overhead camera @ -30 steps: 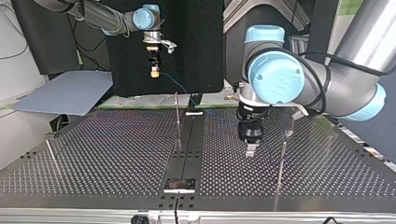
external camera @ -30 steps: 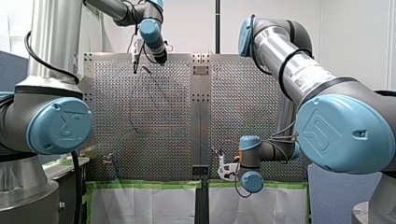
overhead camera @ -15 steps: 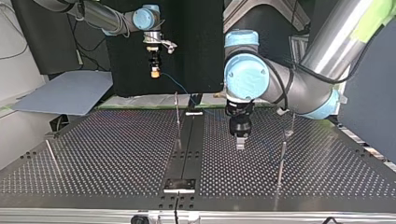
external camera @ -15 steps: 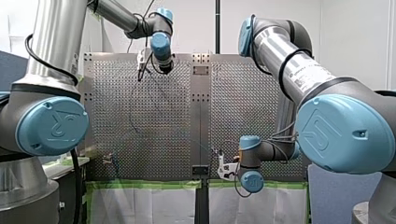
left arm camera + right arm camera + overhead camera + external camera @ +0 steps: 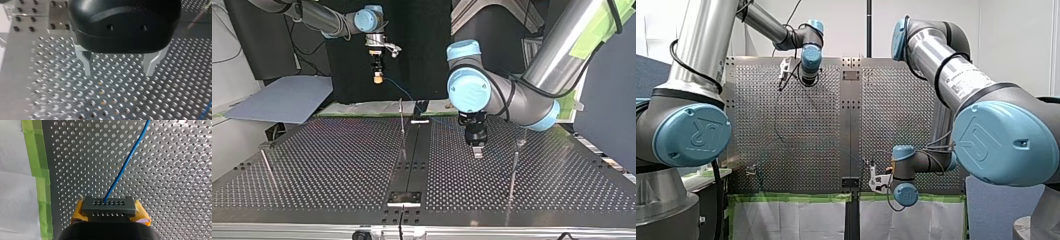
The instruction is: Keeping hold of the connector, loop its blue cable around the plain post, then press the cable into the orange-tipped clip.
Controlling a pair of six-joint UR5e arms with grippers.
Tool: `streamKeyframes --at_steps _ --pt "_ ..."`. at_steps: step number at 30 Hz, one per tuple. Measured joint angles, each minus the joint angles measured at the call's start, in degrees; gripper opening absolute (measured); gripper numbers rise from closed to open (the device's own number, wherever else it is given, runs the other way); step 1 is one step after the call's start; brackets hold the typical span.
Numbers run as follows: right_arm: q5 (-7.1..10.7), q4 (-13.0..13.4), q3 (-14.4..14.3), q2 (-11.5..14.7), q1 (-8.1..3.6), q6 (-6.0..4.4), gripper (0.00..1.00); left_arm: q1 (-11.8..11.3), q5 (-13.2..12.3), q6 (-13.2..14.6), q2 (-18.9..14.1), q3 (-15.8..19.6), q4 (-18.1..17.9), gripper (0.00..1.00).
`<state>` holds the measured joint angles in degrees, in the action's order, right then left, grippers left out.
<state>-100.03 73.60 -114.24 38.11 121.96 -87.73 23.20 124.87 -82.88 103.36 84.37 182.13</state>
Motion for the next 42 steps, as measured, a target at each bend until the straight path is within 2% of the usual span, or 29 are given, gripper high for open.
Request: streamKeyframes --at_steps 5,16,19,27,33,42 --pt "0.00 -0.11 0.01 0.00 0.00 0.00 0.00 0.15 2.98 1.18 1.76 -0.01 0.88 1.00" --pt "0.00 -0.20 0.01 0.00 -0.01 0.00 0.00 -0.29 9.06 1.65 5.65 0.00 0.74 1.00" --pt "0.00 -0.20 0.01 0.00 -0.01 0.00 0.00 -0.46 9.99 1.66 6.16 0.00 0.57 1.00" --pt "0.00 -0.39 0.01 0.00 -0.01 0.01 0.00 -0.96 9.68 1.97 6.34 -0.02 -0.26 1.00" --pt "0.00 -0.53 0.01 0.00 0.10 0.05 0.00 -0.79 7.89 2.10 6.97 -0.30 -0.62 1.00" --pt "0.00 -0.56 0.03 0.00 0.18 0.06 0.00 -1.56 8.60 1.14 9.28 -0.98 -0.77 1.00"
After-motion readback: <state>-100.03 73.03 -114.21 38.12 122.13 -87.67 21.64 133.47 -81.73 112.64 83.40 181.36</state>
